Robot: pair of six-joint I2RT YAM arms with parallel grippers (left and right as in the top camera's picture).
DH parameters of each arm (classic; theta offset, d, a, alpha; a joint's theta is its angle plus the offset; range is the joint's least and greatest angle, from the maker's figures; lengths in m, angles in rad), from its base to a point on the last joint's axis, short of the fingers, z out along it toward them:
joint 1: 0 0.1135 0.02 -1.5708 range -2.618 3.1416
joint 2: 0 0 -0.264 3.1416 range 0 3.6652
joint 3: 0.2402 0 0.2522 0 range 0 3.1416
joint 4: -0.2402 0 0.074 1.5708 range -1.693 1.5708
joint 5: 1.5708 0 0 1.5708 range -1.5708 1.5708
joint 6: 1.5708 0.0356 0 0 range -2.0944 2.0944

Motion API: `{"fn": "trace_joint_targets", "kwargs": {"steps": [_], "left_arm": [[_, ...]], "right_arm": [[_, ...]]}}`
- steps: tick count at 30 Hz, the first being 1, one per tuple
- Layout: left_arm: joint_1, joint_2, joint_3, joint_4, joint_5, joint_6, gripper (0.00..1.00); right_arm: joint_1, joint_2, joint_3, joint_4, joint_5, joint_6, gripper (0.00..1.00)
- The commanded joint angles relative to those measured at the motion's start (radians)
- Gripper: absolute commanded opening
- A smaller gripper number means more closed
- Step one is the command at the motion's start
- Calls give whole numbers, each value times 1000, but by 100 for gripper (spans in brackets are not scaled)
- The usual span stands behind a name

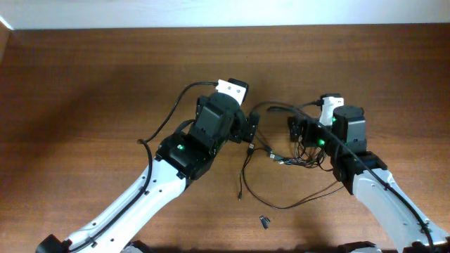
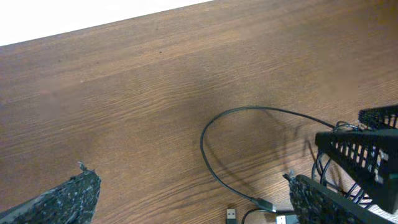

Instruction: Untangle cables

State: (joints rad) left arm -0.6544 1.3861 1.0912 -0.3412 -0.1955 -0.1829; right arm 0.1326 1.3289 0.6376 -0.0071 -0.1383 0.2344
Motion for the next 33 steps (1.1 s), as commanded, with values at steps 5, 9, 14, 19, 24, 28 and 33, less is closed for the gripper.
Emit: {"fn": "trace_joint_targets", "kwargs": {"steps": [5,9,14,19,24,28,33], "left_arm": [[-4,7,7,2,-11,5,99],[-4,7,7,2,-11,5,99],[-4,7,7,2,-11,5,99],[-4,7,7,2,-11,6,99],[-4,7,7,2,-11,5,99],[-4,7,7,2,-11,5,99],[-4,7,7,2,-11,6,99]], "right_arm": [[3,14,2,-98,229,55,99],[3,71,2,-136,192,55,99],[3,76,2,-175,138,25,99],[3,76,2,-214,167,-3,100],[3,77,2,-247,150,-116,90],[3,78,2,-251,155,-131,87],[3,178,2,-207,195,-130,66]]}}
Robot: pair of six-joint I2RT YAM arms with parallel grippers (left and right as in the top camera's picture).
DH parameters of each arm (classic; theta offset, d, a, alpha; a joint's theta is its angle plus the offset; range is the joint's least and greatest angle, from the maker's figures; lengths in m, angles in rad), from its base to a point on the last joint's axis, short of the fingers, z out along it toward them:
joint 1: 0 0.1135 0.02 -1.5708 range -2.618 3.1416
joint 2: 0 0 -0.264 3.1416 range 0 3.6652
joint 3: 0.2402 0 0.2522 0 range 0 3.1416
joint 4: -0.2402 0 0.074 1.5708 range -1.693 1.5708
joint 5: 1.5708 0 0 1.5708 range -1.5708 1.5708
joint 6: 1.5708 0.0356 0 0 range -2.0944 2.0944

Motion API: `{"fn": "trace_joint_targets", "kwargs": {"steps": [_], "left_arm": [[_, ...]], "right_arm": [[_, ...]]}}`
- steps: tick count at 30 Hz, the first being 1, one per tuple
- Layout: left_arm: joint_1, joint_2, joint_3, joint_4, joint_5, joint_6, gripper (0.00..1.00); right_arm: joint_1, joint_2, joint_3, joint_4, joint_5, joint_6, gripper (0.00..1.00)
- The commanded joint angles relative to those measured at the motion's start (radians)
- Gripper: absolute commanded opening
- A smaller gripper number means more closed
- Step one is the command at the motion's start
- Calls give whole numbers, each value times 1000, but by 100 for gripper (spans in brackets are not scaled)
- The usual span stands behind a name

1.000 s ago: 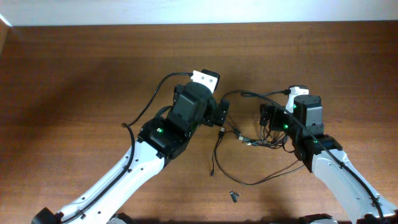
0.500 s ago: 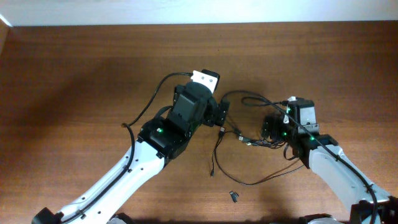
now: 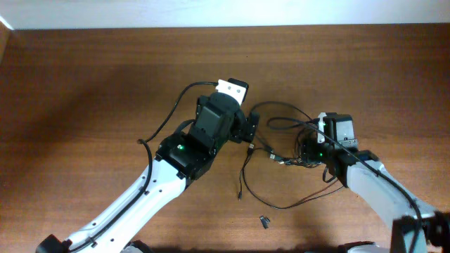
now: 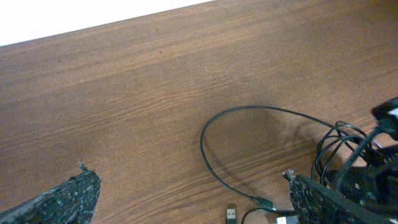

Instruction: Untangle cables

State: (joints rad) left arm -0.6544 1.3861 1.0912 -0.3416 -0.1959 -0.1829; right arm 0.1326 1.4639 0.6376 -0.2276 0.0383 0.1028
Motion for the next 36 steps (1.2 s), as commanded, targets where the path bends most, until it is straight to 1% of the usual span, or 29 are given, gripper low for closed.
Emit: {"fn": "trace_joint_targets", "kwargs": {"steps": [1,2,5,6,10,12,14,15,17,20,23,24,29,34,35,36], "left_arm": [[-4,7,7,2,-11,6,99],[-4,7,7,2,-11,5,99],[-4,7,7,2,-11,5,99],[-4,7,7,2,-11,5,99],[-4,7,7,2,-11,5,99],[-4,7,7,2,-11,6,99],[-4,7,7,2,-11,5,99],[-4,7,7,2,-11,5,99],[-4,7,7,2,-11,5,99],[-4,7,7,2,-11,5,99],[-4,7,7,2,-11,5,99],[-4,7,7,2,-11,5,99],[-4,7,7,2,-11,5,99],[-4,7,7,2,-1,5,99],[-4,7,7,2,39,5,99],[-4,7,7,2,144,5,99]], "right_arm": [[3,61,2,19,18,8,60],[3,73,2,23,18,9,40],[3,73,2,32,18,9,10],[3,73,2,42,18,9,4],[3,65,2,124,-78,8,4],[3,10,2,145,-150,-16,4],[3,-105,2,146,-271,-113,4],[3,-226,2,146,-398,-197,4],[3,-391,2,146,-560,-315,4],[3,-598,2,137,-678,-414,4],[3,-723,2,76,-682,-505,4],[3,-736,2,66,-682,-508,4],[3,-744,2,37,-681,-509,4],[3,-724,2,35,-609,-507,4],[3,-714,2,35,-609,-507,4],[3,-695,2,37,-605,-509,4]]}}
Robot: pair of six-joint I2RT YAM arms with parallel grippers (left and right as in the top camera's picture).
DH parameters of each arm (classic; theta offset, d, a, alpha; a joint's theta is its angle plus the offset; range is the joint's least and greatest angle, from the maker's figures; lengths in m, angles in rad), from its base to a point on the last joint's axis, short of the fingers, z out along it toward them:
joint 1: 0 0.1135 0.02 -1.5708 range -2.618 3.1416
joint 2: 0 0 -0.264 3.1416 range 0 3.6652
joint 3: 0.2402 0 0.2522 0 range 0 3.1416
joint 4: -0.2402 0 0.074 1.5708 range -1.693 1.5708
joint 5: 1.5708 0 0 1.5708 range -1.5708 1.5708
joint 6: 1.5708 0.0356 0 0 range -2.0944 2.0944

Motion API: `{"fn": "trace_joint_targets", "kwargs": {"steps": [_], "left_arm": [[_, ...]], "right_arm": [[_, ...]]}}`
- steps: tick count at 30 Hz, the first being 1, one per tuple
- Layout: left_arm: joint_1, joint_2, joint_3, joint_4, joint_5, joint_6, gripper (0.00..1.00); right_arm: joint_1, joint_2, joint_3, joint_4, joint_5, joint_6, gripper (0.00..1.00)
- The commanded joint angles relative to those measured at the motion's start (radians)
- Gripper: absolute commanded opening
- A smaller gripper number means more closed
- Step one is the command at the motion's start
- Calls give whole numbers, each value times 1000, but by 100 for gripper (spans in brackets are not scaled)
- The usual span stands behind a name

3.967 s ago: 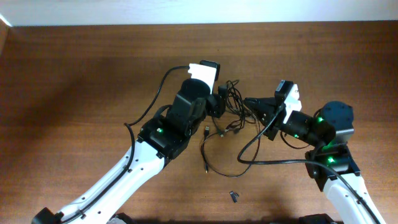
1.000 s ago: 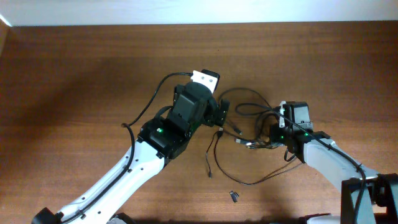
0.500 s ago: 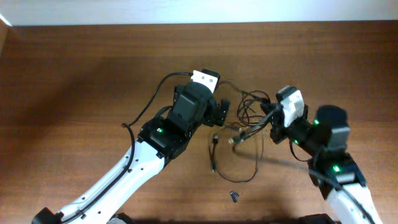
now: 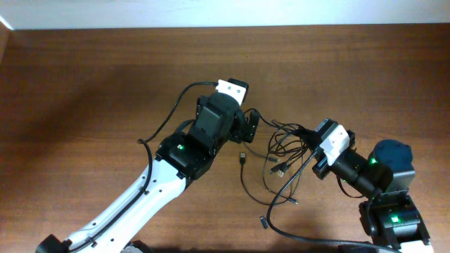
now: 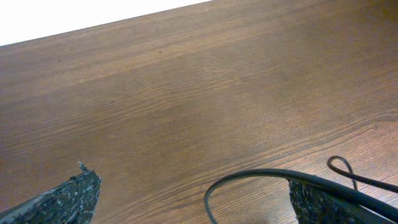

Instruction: Untangle cables

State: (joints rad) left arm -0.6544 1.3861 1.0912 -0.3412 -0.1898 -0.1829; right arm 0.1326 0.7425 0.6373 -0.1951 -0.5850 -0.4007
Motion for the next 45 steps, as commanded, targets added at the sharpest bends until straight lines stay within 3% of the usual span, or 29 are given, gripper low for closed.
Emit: {"fn": "trace_joint_targets", "kwargs": {"steps": [1,2,4,6,10,15,18,25,29,34,45], "left_arm": [[-4,7,7,3,173,6,99],[-4,7,7,3,262,21,99],[-4,7,7,2,527,233,99],[-4,7,7,2,643,298,99],[-4,-1,8,-16,644,310,99],[-4,-47,8,-16,708,441,99],[-4,-68,8,14,743,450,99],[-4,-67,8,109,753,449,99],[-5,-67,8,139,895,449,99],[-17,-66,8,156,965,449,99],[-96,-8,8,234,949,450,99]], "right_arm": [[3,39,3,5,18,-11,4],[3,69,3,11,16,-11,4],[3,102,3,20,-5,-11,4],[3,118,3,42,-25,-11,4],[-73,119,3,56,-80,-11,4],[-362,120,3,57,-463,-11,4],[-467,125,3,57,-674,-11,4],[-473,137,3,57,-801,-11,4],[-473,137,3,57,-813,-11,4],[-472,137,3,56,-863,-11,4],[-472,137,3,53,-901,-11,4]]}}
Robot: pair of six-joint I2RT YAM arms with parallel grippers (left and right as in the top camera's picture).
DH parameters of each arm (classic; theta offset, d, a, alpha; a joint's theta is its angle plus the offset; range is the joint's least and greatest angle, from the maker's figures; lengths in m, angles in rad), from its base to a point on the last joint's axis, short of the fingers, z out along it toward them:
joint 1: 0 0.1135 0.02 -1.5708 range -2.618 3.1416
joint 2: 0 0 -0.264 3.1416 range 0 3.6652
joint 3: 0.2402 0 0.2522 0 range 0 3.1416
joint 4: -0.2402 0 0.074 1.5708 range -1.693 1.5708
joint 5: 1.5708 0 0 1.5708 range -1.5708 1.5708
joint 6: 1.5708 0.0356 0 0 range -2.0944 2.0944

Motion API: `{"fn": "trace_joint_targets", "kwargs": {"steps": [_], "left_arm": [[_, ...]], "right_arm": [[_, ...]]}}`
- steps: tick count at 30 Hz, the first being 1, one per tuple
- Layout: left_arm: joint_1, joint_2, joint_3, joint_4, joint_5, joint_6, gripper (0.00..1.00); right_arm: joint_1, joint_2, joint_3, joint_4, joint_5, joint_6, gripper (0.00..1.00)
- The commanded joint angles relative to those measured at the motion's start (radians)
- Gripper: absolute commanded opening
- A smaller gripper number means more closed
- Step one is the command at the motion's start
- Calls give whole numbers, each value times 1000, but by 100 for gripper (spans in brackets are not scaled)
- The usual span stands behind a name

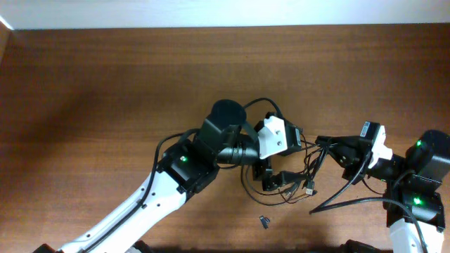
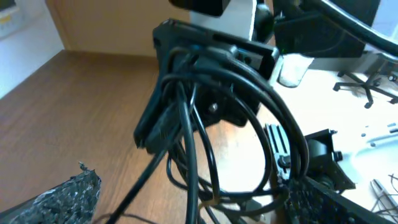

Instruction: Untangle cables

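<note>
A tangle of thin black cables (image 1: pixel 307 169) hangs off the table from my right gripper (image 1: pixel 332 149), which is shut on its top strands. The left wrist view faces that gripper (image 2: pixel 211 68) with the cables (image 2: pixel 193 124) drooping from it. My left gripper (image 1: pixel 278 179) is turned toward the right arm at the bundle's lower left. Its fingers (image 2: pixel 56 199) stand wide apart, open, with several strands running between them (image 2: pixel 193 199). Loose ends trail down to the table (image 1: pixel 330 204).
A small dark plug (image 1: pixel 264 222) lies alone on the brown wooden table (image 1: pixel 105 84) near the front edge. The two arms stand close together at centre right. The left arm's own cable loops over its wrist (image 1: pixel 264 104).
My left gripper has swung from the bundle's upper left to its lower left, turned to face the right arm, with strands now between its open fingers. The right gripper moved right with the cables.
The tangle first lay on the table with my right gripper over it and the left gripper open beside it. Then the right gripper was down on the tangle, then held it lifted with ends dangling. Now the left gripper's open fingers straddle the hanging strands.
</note>
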State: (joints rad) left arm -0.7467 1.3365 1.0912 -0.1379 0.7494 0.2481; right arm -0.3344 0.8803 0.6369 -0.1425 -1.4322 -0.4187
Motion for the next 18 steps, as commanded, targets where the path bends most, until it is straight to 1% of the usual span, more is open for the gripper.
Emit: {"fn": "trace_joint_targets", "kwargs": {"steps": [1,2,3,5,8,9,10,13,14,15,16,17,18], "left_arm": [[-3,60,7,50,10,18,100],[-3,74,8,73,10,18,99],[-3,83,8,86,10,18,96],[-3,87,8,108,10,18,86],[-3,87,8,127,10,18,43],[-3,87,8,130,10,18,25],[-3,87,8,130,10,18,0],[-1,87,8,130,9,18,0],[8,86,8,130,2,14,0],[24,84,8,130,-8,6,0],[43,80,8,130,-13,-12,0],[76,71,8,130,-13,-44,0],[112,60,8,129,-12,-81,0]], "right_arm": [[-5,-1,3,0,-58,8,4],[-5,-1,3,-2,-57,7,4],[-5,-1,3,-3,-57,7,4],[-5,-1,3,-4,-58,7,4],[-5,-1,3,-9,-57,7,4],[-5,-1,3,-16,-57,7,4],[-5,1,3,-19,-57,7,4],[-5,19,3,-19,-57,7,4],[-6,30,3,-19,-57,8,6],[-6,43,3,-24,-56,8,27],[-6,55,3,-26,-56,8,43],[-6,71,3,-26,-56,8,75],[-6,90,3,-26,-56,8,85]]}}
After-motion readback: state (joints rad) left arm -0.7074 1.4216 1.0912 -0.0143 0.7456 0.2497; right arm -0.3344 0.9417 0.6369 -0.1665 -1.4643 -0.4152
